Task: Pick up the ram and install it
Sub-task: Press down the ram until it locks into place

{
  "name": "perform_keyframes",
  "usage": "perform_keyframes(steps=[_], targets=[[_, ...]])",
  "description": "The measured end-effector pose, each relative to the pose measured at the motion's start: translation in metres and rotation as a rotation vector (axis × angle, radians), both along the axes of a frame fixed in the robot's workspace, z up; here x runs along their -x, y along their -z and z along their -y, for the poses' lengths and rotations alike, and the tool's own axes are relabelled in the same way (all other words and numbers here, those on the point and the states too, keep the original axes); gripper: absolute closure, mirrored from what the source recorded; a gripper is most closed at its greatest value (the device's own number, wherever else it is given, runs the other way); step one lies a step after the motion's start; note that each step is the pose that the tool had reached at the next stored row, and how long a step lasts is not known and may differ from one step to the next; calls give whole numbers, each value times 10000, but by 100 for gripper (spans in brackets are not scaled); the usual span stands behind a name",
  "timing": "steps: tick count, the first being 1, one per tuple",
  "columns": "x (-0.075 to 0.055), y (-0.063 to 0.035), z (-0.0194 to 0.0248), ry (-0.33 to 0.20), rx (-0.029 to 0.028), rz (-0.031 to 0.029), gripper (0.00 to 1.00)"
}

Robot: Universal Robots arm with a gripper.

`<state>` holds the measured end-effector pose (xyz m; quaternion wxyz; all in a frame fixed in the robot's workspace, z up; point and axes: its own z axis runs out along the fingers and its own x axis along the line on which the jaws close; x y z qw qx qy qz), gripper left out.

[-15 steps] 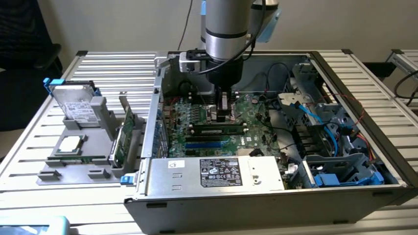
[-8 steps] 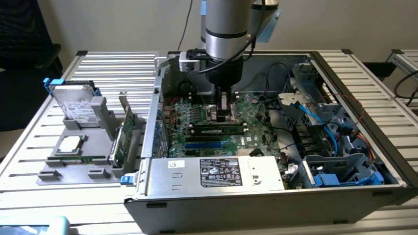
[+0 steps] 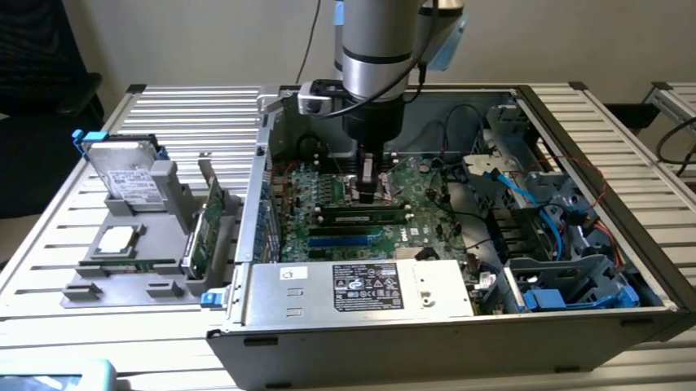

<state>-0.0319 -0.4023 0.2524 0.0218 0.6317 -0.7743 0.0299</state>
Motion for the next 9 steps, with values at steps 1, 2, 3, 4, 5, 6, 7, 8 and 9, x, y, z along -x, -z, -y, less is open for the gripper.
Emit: perform_keyframes(steps=[1,2,3,4,5,6,7,8,9], targets=[[0,0,0,139,0,0,89],[0,0,0,289,0,0,89],[0,0,0,424,0,0,89],[0,0,0,560,0,0,89],[0,1,0,705,0,0,89],[0,1,0,828,0,5,89],[0,1,0,947,0,10,89],[0,1,0,1062,0,13,89],[0,1,0,1196,0,16,89]])
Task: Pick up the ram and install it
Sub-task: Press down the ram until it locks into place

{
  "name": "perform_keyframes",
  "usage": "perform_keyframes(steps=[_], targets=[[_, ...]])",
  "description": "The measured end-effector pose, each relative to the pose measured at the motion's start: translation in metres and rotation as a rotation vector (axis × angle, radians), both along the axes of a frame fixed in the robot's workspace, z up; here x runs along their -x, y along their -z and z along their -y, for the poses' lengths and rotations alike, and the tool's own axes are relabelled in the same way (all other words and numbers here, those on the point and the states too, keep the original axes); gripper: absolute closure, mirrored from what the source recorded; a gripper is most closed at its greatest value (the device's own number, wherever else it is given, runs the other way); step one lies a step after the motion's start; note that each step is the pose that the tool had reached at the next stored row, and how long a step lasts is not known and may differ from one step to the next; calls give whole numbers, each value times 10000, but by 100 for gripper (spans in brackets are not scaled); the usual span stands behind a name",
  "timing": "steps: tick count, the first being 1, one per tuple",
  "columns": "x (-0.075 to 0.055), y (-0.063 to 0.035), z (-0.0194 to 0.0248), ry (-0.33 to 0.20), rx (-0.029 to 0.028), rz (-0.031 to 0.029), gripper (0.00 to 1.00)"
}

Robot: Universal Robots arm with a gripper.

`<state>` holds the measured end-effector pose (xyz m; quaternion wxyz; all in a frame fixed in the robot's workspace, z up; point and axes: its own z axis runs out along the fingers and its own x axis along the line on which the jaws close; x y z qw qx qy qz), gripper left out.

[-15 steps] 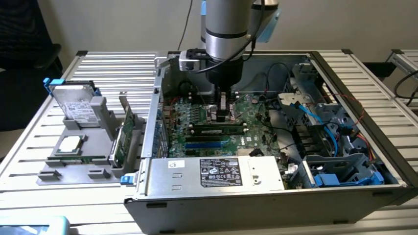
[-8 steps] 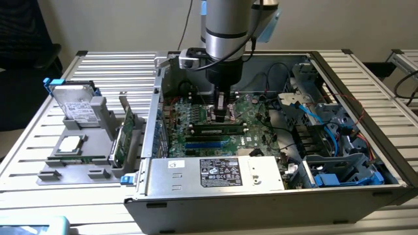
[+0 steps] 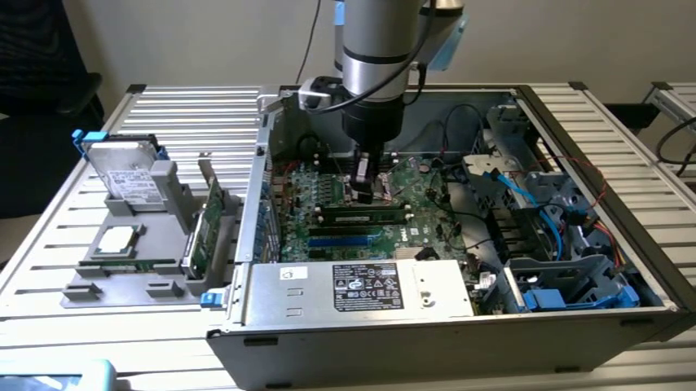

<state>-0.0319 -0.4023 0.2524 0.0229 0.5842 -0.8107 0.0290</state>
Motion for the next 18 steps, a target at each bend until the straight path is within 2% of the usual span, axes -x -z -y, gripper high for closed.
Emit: perform_keyframes(steps=[5,18], targets=[[0,0,0,661,0,15,89],[0,0,0,2277,-2,99,89]])
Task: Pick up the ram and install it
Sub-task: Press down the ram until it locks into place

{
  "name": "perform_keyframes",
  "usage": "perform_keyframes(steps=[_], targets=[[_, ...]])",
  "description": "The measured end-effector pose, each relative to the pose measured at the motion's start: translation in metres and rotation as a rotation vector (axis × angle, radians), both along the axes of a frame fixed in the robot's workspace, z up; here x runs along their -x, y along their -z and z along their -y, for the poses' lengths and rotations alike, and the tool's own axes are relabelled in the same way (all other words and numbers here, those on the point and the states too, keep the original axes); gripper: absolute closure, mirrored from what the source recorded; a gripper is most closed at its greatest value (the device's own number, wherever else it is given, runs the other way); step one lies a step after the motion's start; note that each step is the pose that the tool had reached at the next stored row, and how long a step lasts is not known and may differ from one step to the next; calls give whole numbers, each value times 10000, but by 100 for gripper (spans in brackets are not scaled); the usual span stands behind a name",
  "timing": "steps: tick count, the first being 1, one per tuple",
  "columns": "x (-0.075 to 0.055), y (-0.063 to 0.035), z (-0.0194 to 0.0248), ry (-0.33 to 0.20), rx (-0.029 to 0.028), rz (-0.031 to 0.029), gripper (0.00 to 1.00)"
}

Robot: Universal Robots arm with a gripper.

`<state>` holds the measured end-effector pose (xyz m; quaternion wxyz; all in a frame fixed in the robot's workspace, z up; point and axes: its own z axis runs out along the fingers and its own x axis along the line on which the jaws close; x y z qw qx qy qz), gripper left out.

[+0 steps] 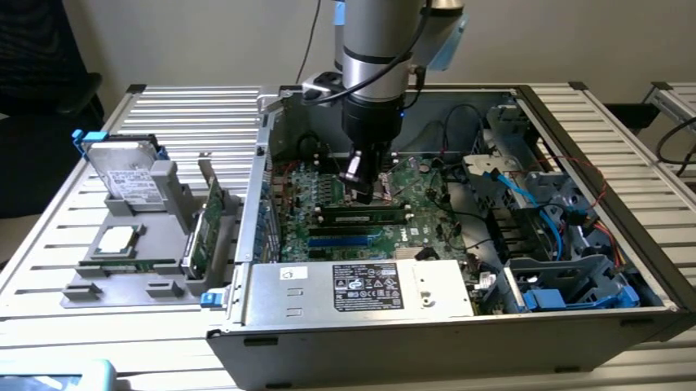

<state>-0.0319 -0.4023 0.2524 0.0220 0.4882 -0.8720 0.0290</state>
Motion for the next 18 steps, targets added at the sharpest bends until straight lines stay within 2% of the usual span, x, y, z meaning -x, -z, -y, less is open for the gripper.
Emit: perform_keyframes(steps=[18], targets=[[0,0,0,2243,-1,121,89]])
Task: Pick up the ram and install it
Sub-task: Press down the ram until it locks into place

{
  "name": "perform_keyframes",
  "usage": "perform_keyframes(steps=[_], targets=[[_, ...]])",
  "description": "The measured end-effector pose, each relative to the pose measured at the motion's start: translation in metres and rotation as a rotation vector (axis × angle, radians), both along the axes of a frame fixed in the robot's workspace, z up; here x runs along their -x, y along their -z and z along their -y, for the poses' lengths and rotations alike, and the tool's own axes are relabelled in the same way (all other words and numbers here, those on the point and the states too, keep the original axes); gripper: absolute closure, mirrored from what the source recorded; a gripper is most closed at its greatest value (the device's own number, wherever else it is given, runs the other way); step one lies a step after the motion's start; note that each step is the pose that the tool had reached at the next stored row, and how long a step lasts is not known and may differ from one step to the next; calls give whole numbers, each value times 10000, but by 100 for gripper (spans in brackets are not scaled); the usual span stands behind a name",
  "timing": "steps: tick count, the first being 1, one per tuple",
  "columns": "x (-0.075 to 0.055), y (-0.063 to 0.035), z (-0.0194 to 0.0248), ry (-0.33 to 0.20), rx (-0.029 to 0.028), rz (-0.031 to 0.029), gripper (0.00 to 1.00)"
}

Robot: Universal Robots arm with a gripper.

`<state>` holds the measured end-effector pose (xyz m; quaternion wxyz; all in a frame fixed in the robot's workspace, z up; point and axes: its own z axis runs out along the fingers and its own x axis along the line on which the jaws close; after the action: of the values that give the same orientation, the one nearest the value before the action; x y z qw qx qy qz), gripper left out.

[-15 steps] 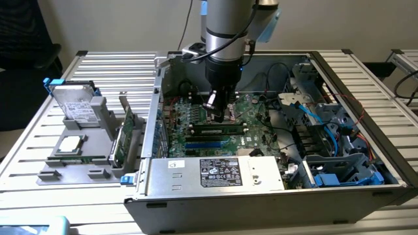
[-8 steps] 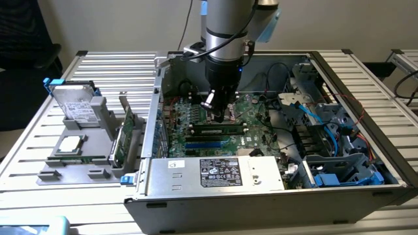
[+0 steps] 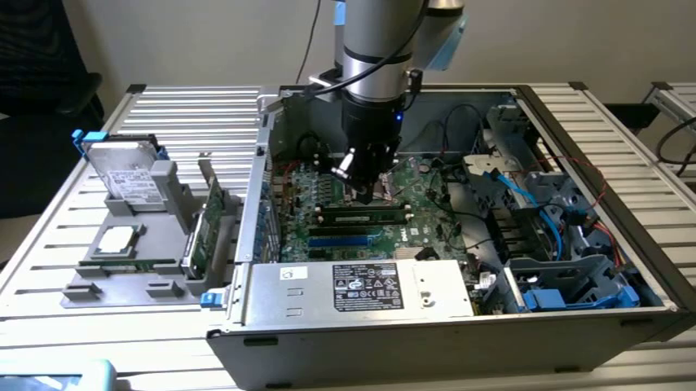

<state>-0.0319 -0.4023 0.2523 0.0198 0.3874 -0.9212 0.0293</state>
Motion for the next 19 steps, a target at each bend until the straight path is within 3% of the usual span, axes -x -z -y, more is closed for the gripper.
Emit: perform_keyframes(steps=[12,19], targets=[[0,0,0,1509,0,61,89],[0,0,0,2270,-12,233,89]])
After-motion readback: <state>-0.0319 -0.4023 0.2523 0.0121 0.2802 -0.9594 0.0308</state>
